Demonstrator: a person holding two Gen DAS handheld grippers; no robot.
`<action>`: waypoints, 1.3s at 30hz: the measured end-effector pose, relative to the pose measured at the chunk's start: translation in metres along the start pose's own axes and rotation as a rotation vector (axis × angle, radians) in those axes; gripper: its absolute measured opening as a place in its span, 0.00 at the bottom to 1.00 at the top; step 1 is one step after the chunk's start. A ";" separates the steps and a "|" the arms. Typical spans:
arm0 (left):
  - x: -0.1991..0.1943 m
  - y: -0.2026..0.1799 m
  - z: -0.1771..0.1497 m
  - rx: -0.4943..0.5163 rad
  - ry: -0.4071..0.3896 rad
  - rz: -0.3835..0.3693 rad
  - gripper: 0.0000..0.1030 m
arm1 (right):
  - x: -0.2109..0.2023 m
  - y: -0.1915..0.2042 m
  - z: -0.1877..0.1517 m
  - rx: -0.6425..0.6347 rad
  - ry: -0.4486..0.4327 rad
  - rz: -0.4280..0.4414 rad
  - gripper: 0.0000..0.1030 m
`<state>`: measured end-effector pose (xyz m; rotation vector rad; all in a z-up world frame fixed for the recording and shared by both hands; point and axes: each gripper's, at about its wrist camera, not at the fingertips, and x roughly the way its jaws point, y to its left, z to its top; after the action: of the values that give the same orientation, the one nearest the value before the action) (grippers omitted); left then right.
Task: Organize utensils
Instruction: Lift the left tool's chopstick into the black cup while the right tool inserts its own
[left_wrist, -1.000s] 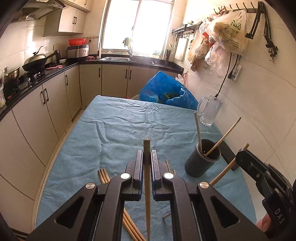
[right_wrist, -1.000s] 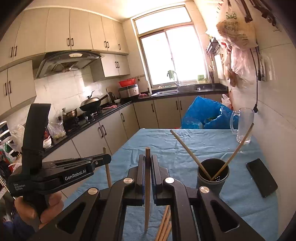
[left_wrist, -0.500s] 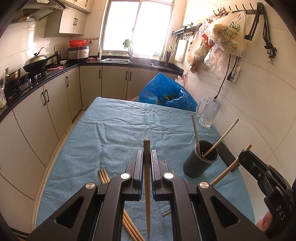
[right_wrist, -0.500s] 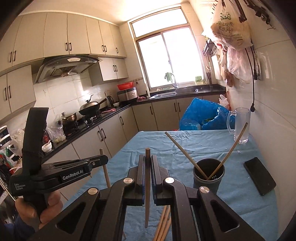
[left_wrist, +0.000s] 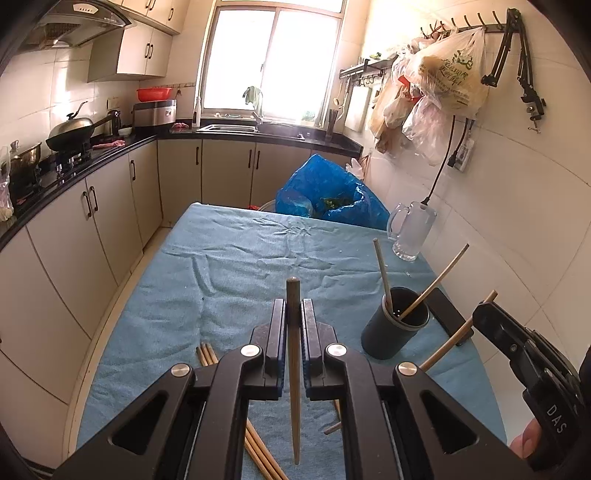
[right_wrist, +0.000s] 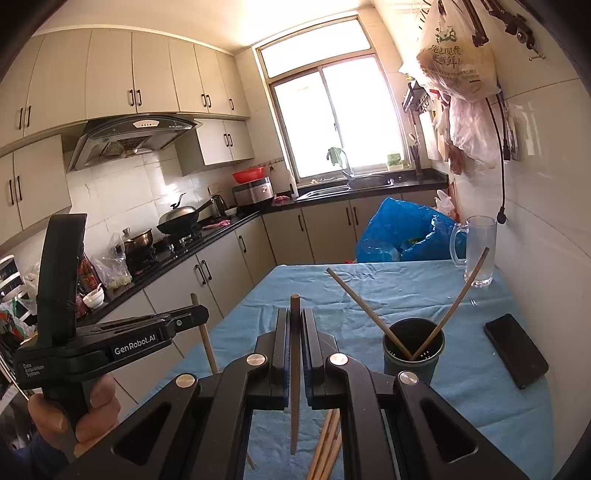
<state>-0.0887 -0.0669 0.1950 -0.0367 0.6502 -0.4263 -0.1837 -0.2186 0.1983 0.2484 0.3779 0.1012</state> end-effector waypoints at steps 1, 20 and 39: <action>0.000 0.000 0.000 0.000 0.001 -0.001 0.06 | 0.001 0.000 0.000 0.001 0.000 0.000 0.06; -0.016 -0.032 0.024 0.062 -0.034 -0.075 0.06 | -0.048 -0.027 0.023 0.064 -0.125 -0.056 0.06; 0.006 -0.116 0.116 0.130 -0.086 -0.177 0.06 | -0.066 -0.069 0.098 0.073 -0.267 -0.214 0.06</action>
<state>-0.0588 -0.1860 0.3035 0.0111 0.5350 -0.6339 -0.2040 -0.3163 0.2924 0.2879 0.1407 -0.1555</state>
